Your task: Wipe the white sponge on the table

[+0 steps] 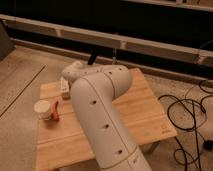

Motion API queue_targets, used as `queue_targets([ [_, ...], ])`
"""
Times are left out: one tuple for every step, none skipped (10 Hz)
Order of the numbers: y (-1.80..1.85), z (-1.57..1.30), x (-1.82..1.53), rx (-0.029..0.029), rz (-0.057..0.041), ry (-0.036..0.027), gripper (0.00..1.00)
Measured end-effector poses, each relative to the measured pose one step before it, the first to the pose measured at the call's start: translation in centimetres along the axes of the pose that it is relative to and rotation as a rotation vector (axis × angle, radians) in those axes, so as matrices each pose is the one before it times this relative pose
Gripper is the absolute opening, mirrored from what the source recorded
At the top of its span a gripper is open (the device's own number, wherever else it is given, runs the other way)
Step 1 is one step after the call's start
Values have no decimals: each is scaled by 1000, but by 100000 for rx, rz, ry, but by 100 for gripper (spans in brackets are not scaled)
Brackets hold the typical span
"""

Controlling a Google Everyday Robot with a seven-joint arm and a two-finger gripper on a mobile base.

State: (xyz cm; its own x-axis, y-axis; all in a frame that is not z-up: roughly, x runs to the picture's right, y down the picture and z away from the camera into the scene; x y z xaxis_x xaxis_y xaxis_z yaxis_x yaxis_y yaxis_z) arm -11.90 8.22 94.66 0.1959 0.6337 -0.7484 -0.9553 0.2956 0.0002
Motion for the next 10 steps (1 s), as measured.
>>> queue_targets([
  [614,-731,-831,1138,-2225,-793,0],
  [917,-435,-611,775,-2292,-580,0],
  [1762,-741,-878,660,-3516,-1039,0],
  [1527,-439,-628,-69,-2758,-615,0],
  [1898,-311,-742,-720,-3126,-905,0],
  [1599,0,-460,-896,-2310,-373,0],
  [1920,37,-356,-1510,-2599,-144,0],
  [89,-6,-43,-112,-158,-53,0],
  [-18,26,6,48,2,25,5],
  [-357,22,-1,44,425,-42,15],
])
